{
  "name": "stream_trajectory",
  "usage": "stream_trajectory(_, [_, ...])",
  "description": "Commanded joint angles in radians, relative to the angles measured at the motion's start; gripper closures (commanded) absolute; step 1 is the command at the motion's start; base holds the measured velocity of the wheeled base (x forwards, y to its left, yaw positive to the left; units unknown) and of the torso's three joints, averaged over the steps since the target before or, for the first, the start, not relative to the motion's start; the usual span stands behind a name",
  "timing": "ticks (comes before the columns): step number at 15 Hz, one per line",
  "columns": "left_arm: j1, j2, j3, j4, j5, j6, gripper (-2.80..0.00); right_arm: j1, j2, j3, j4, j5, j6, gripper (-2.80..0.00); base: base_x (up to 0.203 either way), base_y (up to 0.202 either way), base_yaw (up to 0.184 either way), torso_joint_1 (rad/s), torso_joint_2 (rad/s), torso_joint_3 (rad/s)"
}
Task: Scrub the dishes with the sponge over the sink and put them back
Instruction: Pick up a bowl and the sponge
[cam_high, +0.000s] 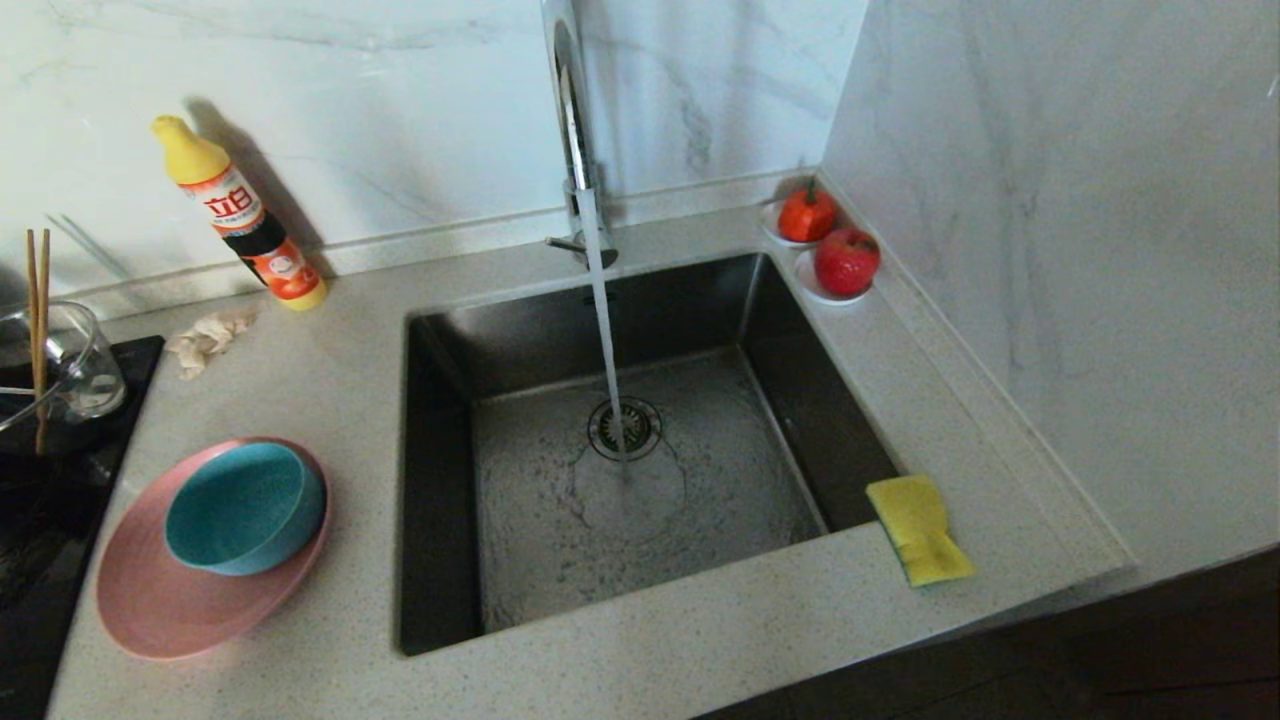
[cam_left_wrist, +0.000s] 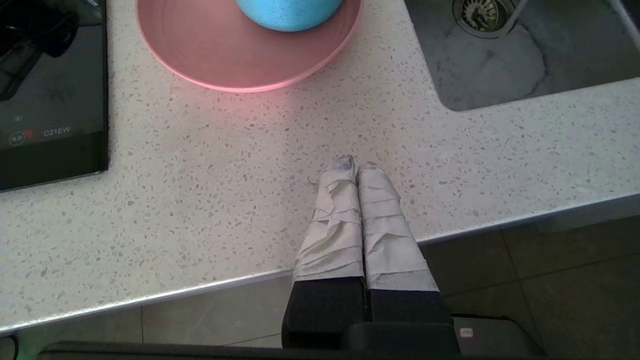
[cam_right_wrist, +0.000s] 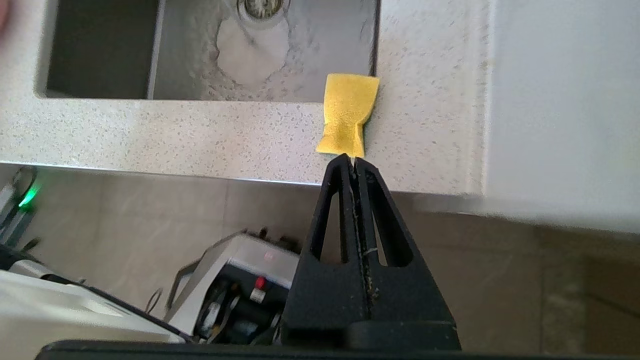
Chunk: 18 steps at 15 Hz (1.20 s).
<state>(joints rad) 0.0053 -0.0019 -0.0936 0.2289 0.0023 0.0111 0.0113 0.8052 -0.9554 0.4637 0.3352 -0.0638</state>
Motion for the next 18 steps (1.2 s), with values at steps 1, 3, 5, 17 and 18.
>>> stream_trajectory(1, [0.001, 0.000, 0.000, 0.001, -0.001, 0.000, 0.00, 0.042, 0.163, -0.043, -0.002, -0.005, 0.004, 0.00, 0.000, 0.000, 0.000, 0.000, 0.00, 0.000])
stream_trajectory(3, [0.001, 0.000, 0.000, 0.001, 0.000, 0.000, 0.00, 0.122, 0.238, -0.060, -0.006, -0.037, 0.017, 0.00, 0.000, 0.000, 0.000, 0.000, 0.00, 0.000])
stream_trajectory(5, [0.001, 0.000, 0.000, 0.001, 0.001, 0.000, 0.00, 0.197, 0.322, -0.064, -0.023, -0.102, 0.054, 0.00, 0.000, 0.000, 0.000, 0.000, 0.00, 0.000])
stream_trajectory(17, [0.001, 0.000, 0.000, 0.001, 0.001, 0.000, 0.00, 0.291, 0.558, -0.003, -0.142, -0.300, 0.105, 0.00, 0.000, 0.000, 0.000, 0.000, 0.00, 0.000])
stream_trajectory(18, [0.001, 0.000, 0.000, 0.001, 0.001, 0.000, 0.00, 0.291, 0.565, 0.008, -0.140, -0.299, 0.109, 0.00, 0.000, 0.000, 0.000, 0.000, 0.00, 0.000])
